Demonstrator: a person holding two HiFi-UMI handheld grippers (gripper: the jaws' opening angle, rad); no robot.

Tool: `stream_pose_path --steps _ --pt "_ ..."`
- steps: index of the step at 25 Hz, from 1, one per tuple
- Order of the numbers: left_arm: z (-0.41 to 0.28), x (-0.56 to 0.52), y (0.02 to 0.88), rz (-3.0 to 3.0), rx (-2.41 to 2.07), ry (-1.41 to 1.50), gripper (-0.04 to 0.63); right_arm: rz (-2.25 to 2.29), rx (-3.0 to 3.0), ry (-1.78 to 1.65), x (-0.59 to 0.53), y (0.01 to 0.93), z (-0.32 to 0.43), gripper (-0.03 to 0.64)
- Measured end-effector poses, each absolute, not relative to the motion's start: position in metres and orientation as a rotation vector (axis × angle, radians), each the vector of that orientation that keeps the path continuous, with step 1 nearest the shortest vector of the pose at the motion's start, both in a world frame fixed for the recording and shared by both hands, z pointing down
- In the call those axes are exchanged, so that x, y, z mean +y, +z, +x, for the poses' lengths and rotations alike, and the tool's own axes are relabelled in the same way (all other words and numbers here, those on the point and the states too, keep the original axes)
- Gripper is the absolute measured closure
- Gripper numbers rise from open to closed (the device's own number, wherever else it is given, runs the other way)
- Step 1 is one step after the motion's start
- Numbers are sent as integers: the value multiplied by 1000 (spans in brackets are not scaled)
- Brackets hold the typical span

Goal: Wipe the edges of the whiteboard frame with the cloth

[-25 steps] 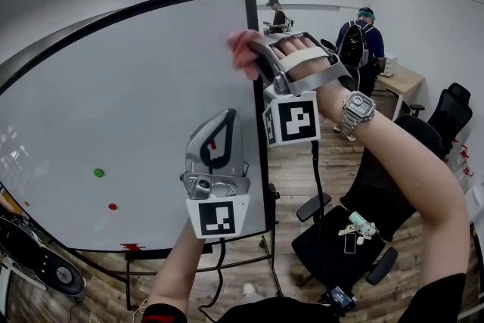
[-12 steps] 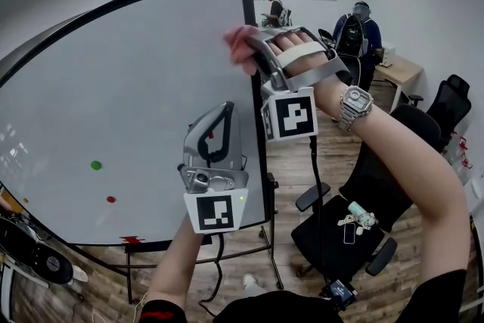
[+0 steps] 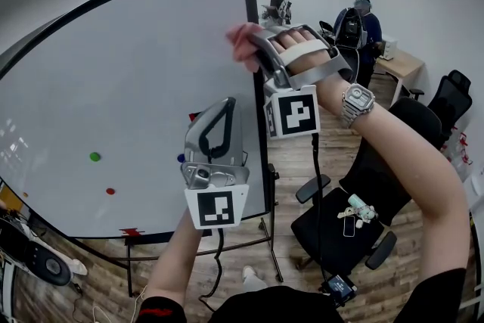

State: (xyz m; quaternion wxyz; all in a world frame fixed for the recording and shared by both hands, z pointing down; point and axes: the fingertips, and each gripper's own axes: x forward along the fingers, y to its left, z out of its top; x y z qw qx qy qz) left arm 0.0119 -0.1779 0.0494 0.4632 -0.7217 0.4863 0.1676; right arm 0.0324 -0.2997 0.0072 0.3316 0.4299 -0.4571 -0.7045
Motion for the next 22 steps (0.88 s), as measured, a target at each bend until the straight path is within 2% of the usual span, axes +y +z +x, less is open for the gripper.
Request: stream_pose_path --steps 22 --pt "17 -179 79 -1816 1211 360 598 1091 -1213 -1836 -296 40 35 572"
